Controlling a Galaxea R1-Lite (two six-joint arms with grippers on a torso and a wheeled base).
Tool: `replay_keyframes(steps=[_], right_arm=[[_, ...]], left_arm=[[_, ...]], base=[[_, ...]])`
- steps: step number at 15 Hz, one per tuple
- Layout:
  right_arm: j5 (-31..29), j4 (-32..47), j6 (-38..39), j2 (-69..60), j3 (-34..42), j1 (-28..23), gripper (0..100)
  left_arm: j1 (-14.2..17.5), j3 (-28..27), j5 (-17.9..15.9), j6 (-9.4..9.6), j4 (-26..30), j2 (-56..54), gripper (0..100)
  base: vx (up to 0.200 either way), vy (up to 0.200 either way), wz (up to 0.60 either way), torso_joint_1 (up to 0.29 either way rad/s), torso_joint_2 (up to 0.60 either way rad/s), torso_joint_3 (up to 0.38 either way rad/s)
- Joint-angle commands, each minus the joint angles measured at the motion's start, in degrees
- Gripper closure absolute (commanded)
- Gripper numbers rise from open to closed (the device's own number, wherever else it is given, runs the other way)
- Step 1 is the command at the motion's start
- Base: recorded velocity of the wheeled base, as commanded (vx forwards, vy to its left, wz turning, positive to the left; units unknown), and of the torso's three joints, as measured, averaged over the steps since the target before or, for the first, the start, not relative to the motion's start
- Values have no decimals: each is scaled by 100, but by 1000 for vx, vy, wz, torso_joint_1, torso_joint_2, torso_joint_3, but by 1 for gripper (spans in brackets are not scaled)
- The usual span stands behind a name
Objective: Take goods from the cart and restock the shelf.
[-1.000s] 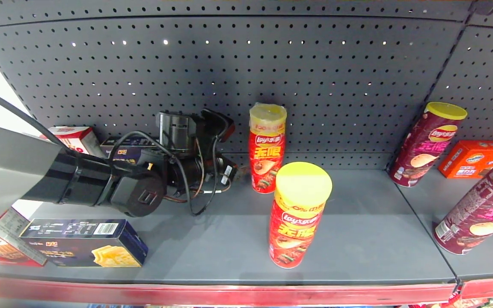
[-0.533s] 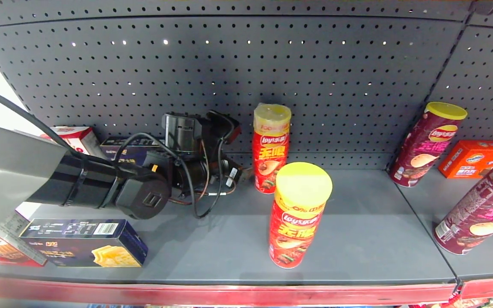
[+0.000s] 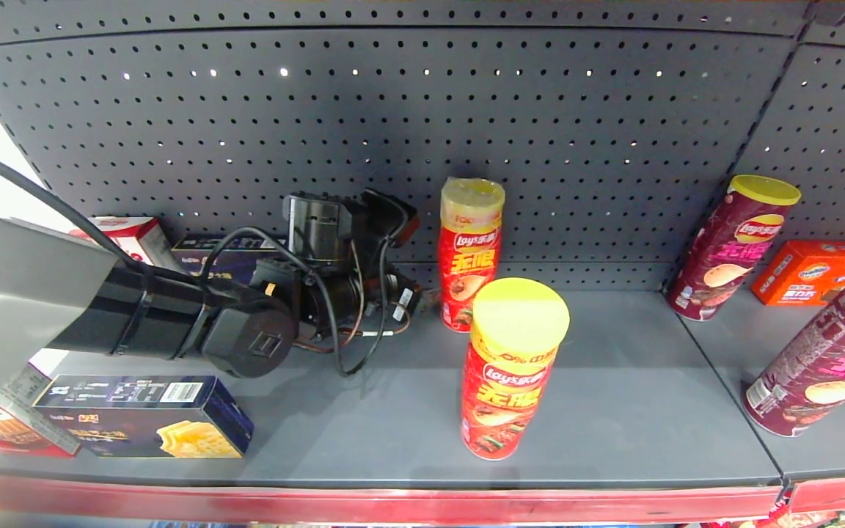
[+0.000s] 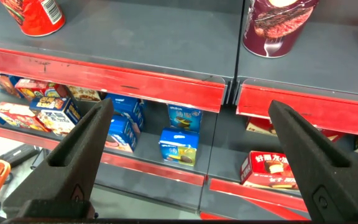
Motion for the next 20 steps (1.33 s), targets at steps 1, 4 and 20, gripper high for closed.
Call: replay_keyframes(steps=[1,4,20], right_arm=[[1,-2,0,10,0,3,0],[1,-2,-9,10,0,3,0],[1,-2,0,10,0,3,0]], left_arm=[[-12,-6,-7,1,-12,1,0],[-65,-15,1,1,-12,19,0],[84,767,160,-166,-241,-2442,0]], base=[[0,0,0,0,0,0],[0,0,0,0,0,0],[0,0,0,0,0,0]])
